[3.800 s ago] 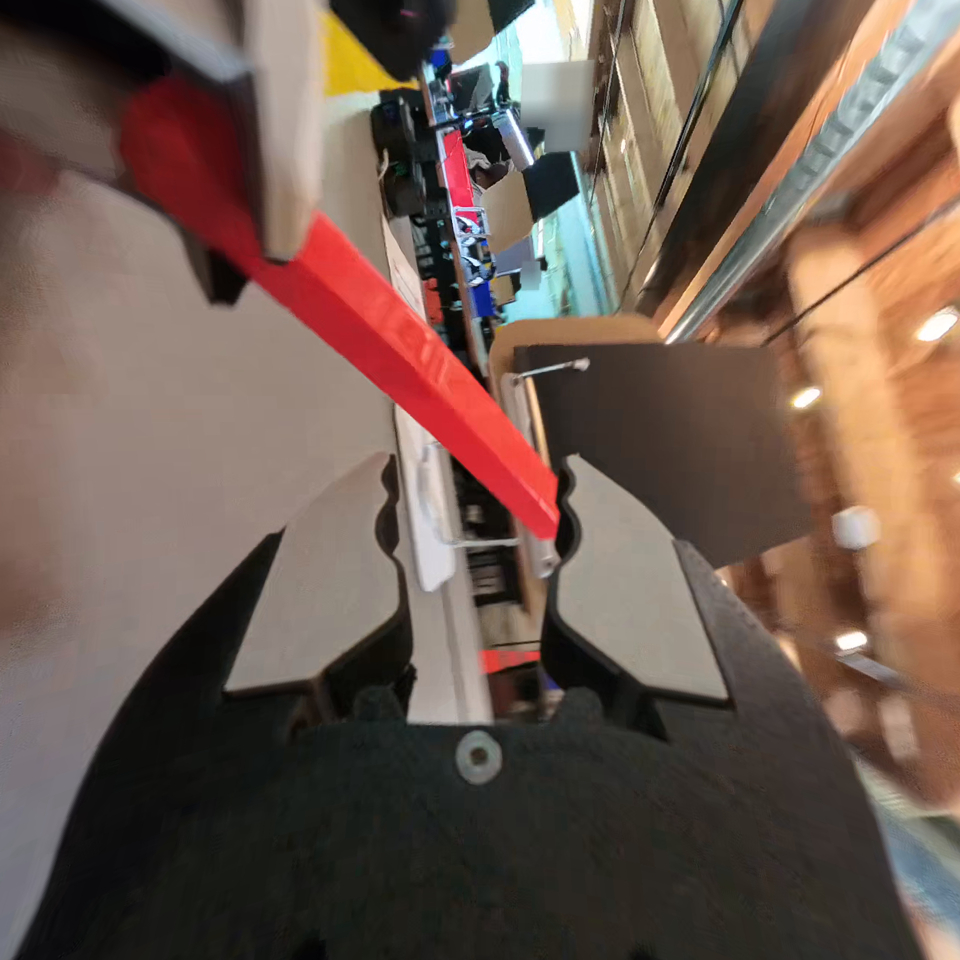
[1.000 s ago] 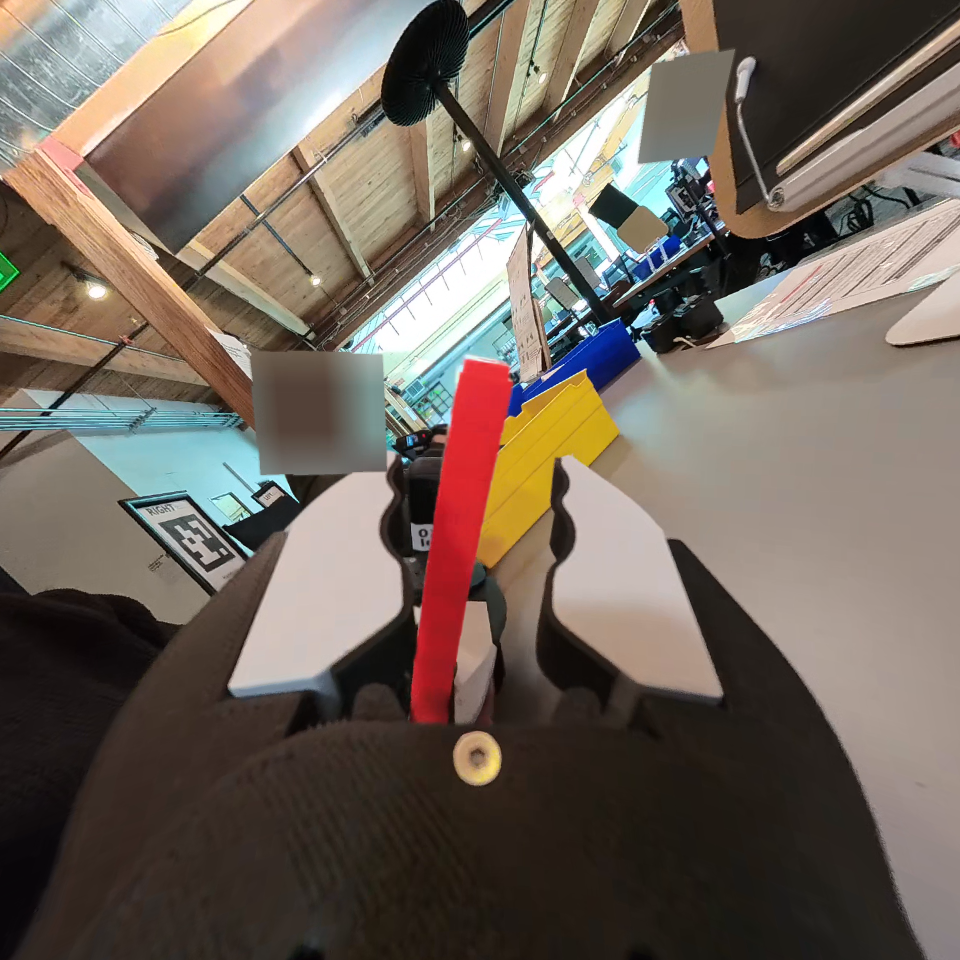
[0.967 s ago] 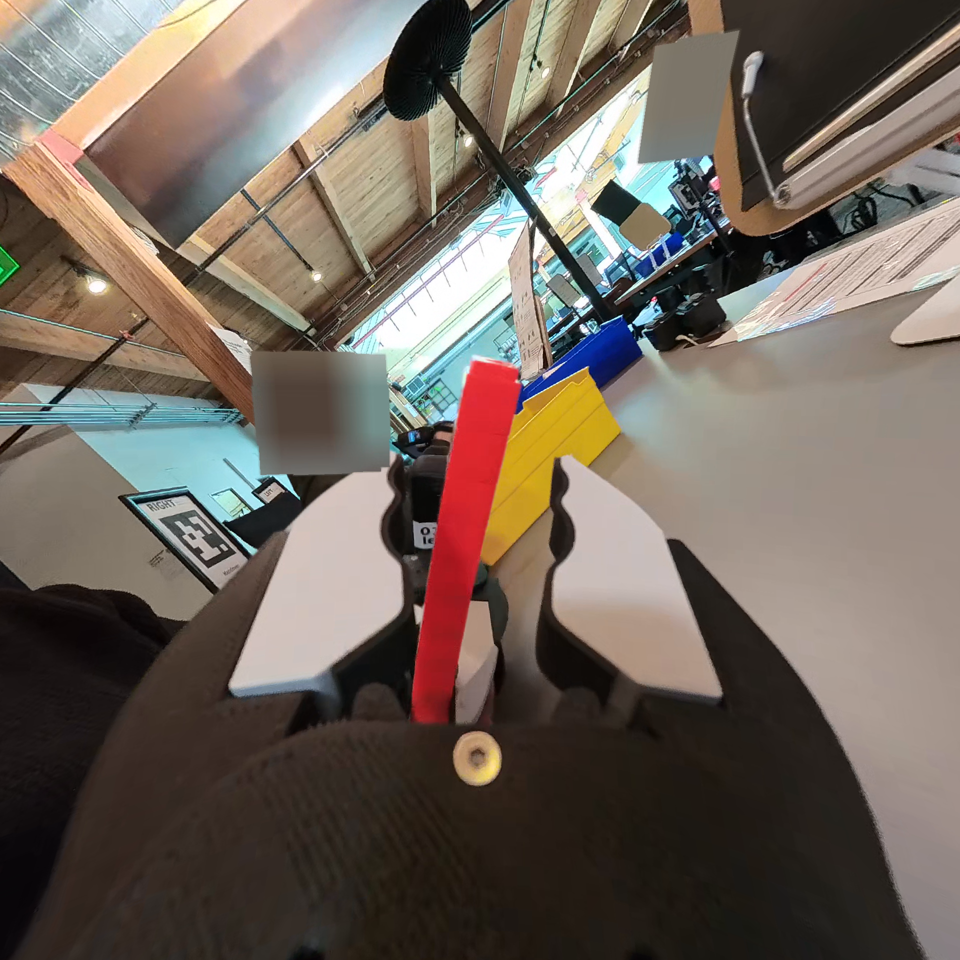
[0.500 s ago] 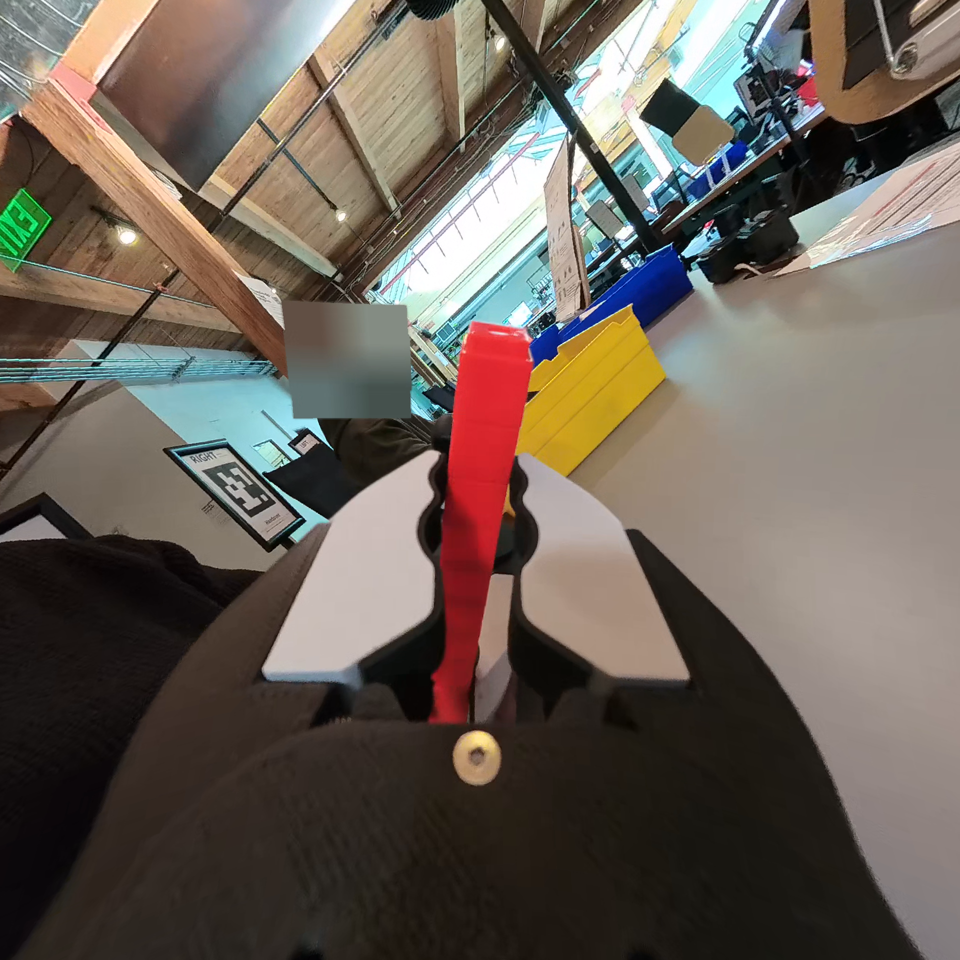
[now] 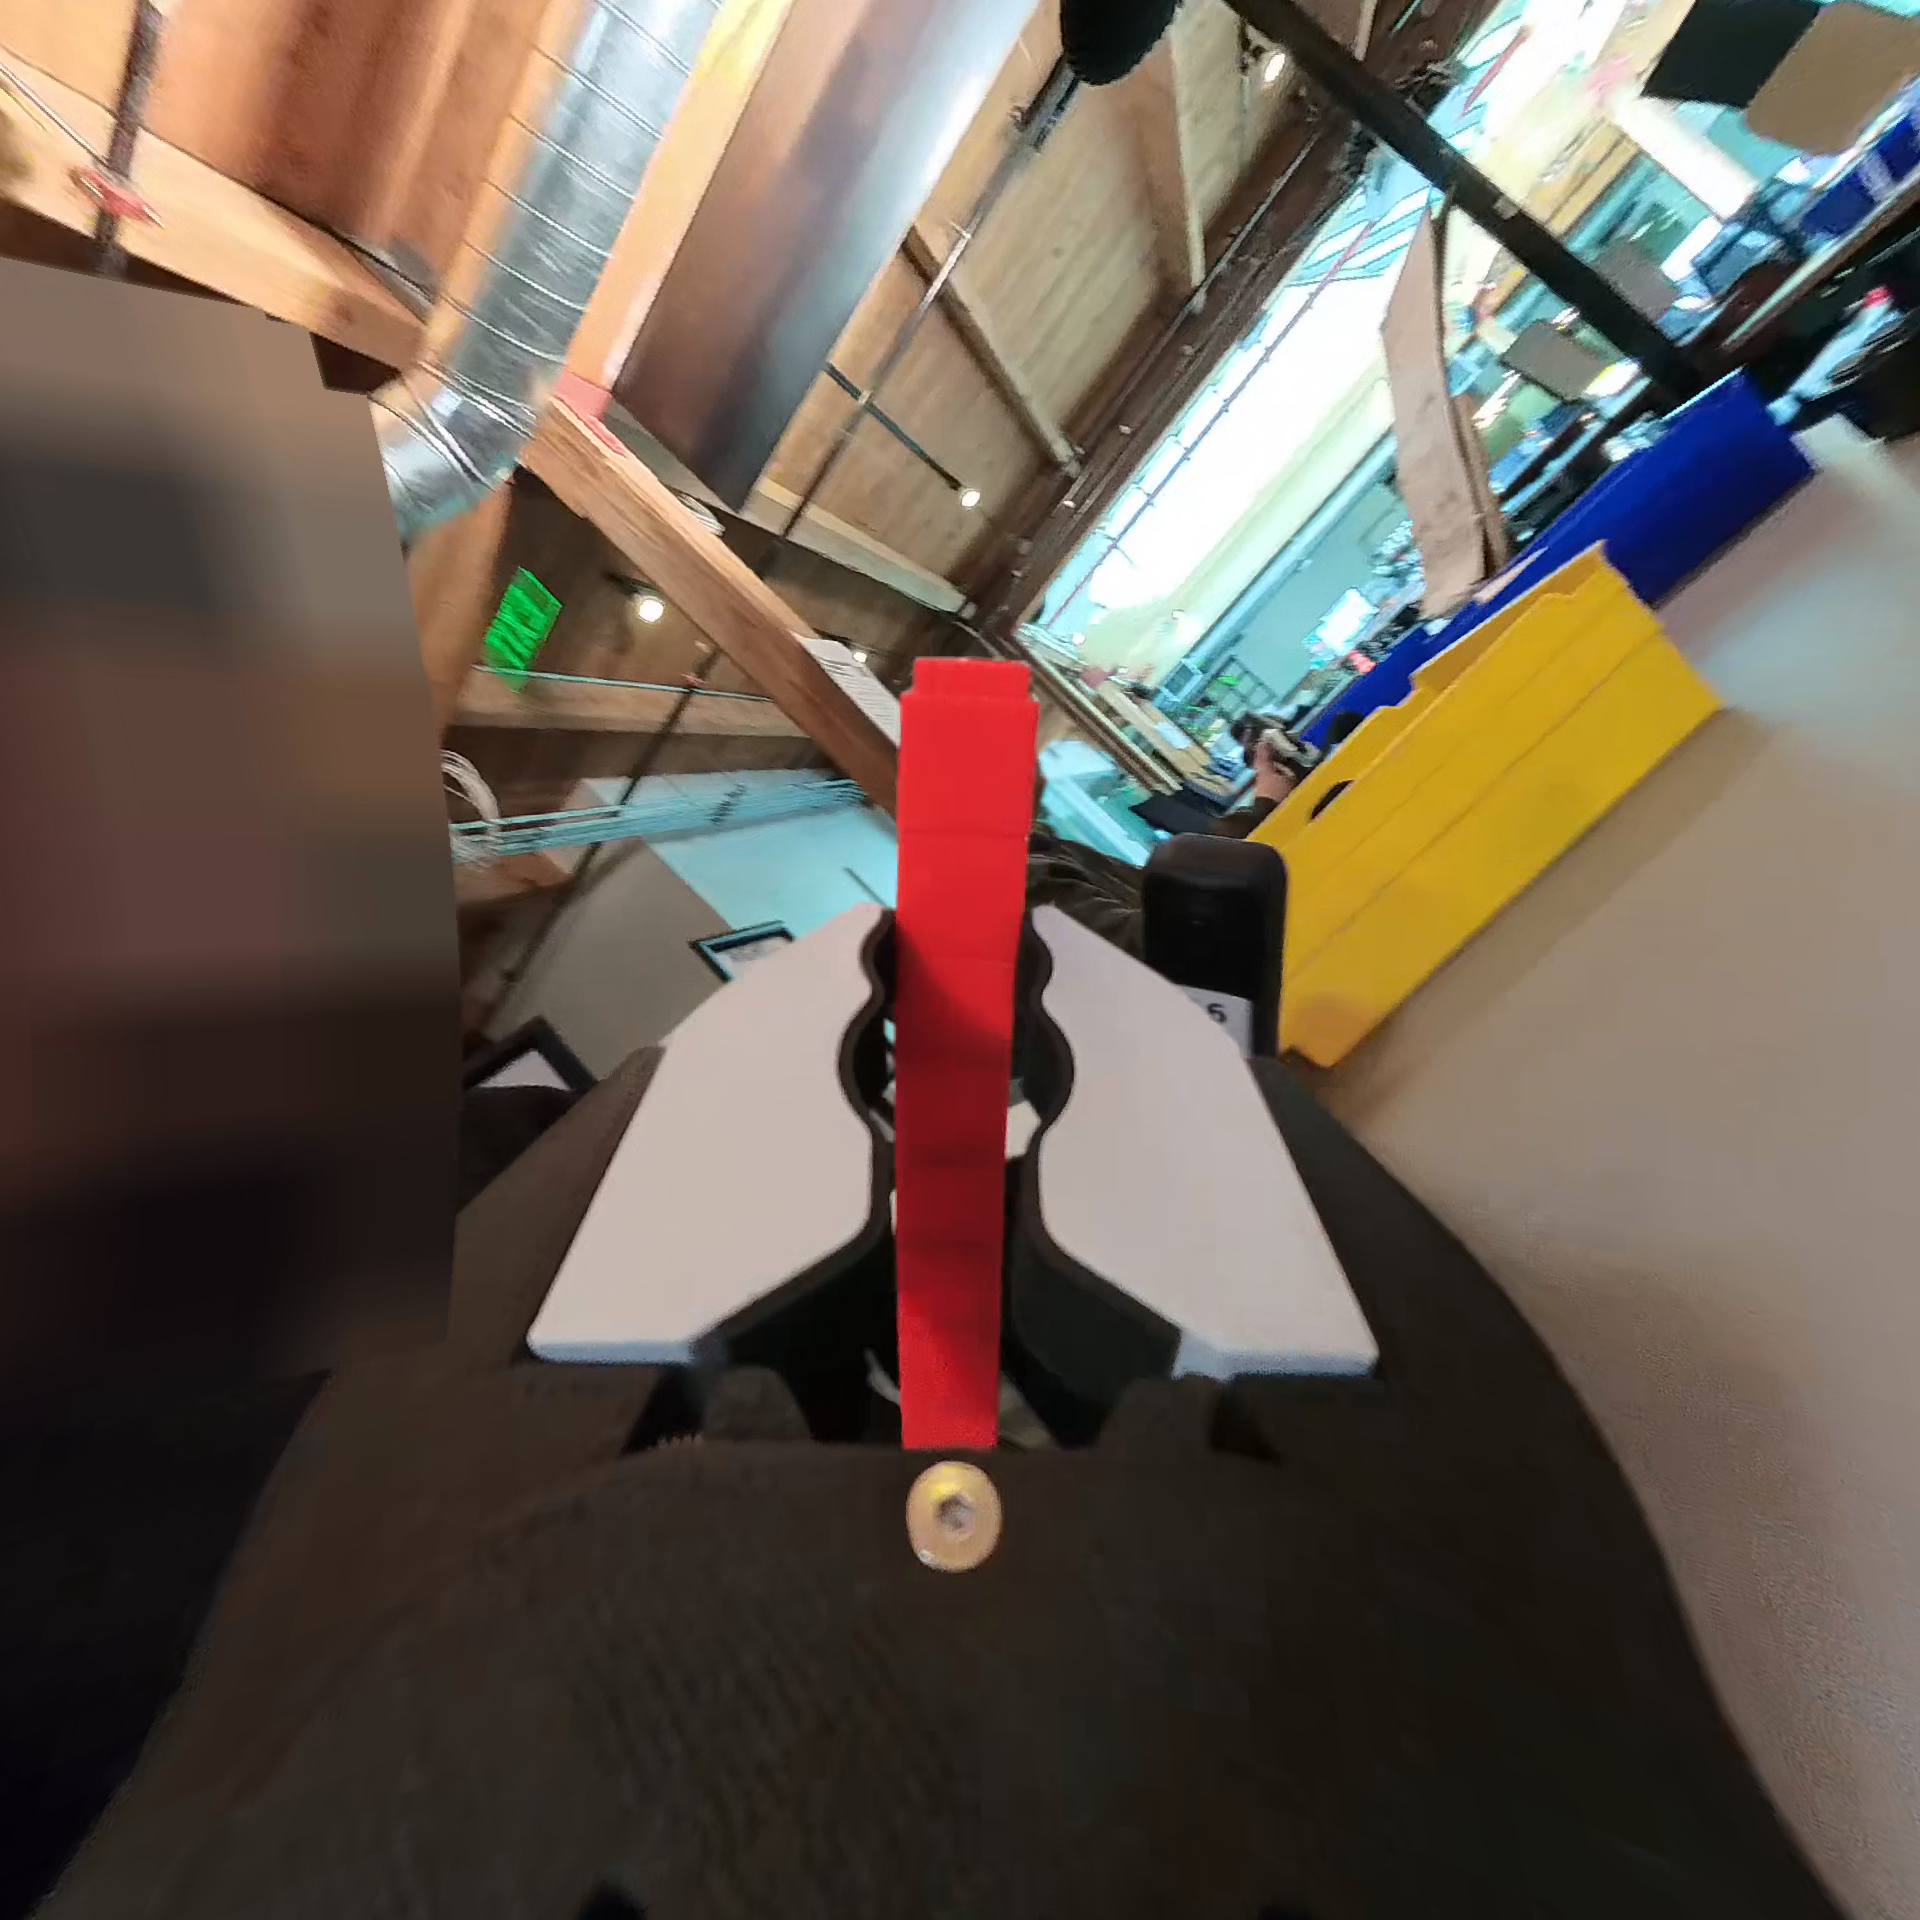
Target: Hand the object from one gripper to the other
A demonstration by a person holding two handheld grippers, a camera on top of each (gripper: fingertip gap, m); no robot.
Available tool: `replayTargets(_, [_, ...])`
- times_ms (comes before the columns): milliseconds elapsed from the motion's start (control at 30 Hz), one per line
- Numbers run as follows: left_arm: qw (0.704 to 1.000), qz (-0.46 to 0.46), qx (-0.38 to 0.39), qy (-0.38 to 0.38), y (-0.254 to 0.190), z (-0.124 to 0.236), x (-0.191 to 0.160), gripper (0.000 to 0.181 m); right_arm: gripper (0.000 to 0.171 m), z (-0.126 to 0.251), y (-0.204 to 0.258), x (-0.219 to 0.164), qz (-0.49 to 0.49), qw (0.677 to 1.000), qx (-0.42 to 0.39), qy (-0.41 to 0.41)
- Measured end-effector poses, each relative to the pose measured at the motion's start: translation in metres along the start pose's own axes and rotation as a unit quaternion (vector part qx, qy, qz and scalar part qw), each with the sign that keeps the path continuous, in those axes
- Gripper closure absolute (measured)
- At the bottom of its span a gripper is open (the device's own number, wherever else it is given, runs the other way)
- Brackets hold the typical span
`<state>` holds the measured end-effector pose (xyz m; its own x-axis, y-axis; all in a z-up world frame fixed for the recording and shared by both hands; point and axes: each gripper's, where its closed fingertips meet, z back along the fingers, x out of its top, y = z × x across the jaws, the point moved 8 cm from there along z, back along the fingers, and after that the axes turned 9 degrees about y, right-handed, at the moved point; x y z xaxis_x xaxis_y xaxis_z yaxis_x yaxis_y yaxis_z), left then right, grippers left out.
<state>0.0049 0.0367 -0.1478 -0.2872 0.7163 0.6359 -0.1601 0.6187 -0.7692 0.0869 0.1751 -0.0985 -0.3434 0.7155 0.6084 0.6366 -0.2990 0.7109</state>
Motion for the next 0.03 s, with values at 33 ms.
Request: replayTargets(33, [1.000, 0.001, -0.009, -0.005, -0.0013, 0.0000, 0.0006, 0.102, 0.149, -0.0005, -0.0004, -0.0005, -0.010, 1.000, 0.012, -0.002])
